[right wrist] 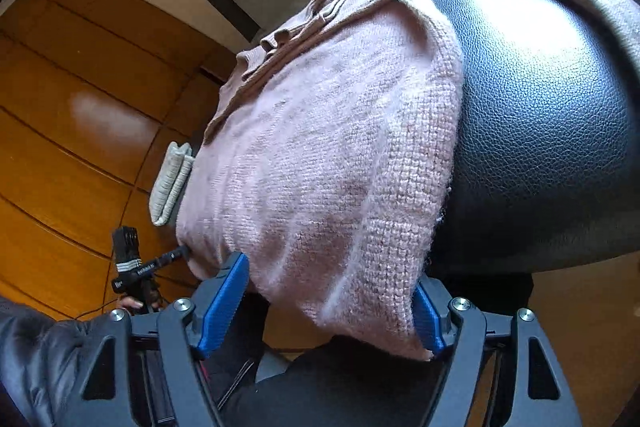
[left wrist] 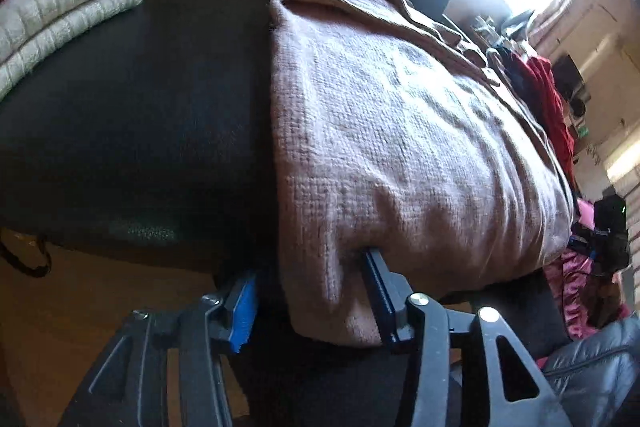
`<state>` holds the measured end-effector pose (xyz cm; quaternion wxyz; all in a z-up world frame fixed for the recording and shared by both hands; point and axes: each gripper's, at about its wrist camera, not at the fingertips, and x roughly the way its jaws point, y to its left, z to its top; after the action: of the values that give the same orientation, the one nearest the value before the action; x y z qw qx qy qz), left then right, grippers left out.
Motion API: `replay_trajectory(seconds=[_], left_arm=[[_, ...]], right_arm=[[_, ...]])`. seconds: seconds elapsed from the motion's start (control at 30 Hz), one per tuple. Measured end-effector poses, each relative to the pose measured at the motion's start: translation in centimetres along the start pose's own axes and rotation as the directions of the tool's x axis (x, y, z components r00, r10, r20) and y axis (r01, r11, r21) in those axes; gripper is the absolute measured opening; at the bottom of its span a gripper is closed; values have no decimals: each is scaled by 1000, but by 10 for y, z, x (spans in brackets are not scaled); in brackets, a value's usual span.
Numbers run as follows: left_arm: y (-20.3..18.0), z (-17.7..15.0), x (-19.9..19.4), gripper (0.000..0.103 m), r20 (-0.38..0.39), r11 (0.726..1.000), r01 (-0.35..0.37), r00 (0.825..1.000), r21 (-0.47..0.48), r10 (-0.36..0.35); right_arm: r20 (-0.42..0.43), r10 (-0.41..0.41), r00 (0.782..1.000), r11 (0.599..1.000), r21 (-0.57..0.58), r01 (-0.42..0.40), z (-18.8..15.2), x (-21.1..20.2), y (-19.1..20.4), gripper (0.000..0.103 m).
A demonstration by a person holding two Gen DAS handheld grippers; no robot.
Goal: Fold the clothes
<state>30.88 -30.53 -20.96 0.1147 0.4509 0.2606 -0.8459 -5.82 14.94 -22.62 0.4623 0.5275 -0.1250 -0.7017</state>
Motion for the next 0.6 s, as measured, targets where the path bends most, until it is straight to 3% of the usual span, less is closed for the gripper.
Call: replay_trajectory(seconds=[0.03,0.1,0.13,0.23,0.27,0.37,0.43,0.47,0.5,0.6], left_arm=[[-2,-2,-1,48,0,1000,-6,1000,15,6],[-8,0,-3,40,-32,999,26,999,21,-26],[-14,1,-6,40,-26,998,45,999,38,-44],[-28,3,2,45,-11,994,-1,1000,109,2],[-30,3,4,49,-6,993,-4,1000,117,4],[-30,6,3,48,-10,992,-11,1000,123,12],[-28,8,4,35,-15,989,-53,998,141,55],[-28,9,4,26,-15,986,-70,997,149,73],[-26,10,3,12,-17,988,-64,998,141,67],[-24,12,-7,9,-14,992,2,1000,129,0]], right_arm=[[-5,-45,999,999,-10,45,0,1,1,57],[-27,-123,992,992,-7,123,0,0,1,12],[-36,-142,989,990,-3,142,0,-1,0,12],[-61,-162,985,987,11,163,-3,2,-4,15],[-76,-153,985,988,18,155,-4,7,-5,23],[-144,-195,970,981,-14,195,-8,28,-2,66],[-164,-234,958,972,-65,226,-13,38,4,64],[-151,-236,960,971,-67,228,-13,37,7,53],[-139,-220,966,975,-47,215,-12,35,7,31],[-131,-212,969,977,-48,207,-10,31,14,20]])
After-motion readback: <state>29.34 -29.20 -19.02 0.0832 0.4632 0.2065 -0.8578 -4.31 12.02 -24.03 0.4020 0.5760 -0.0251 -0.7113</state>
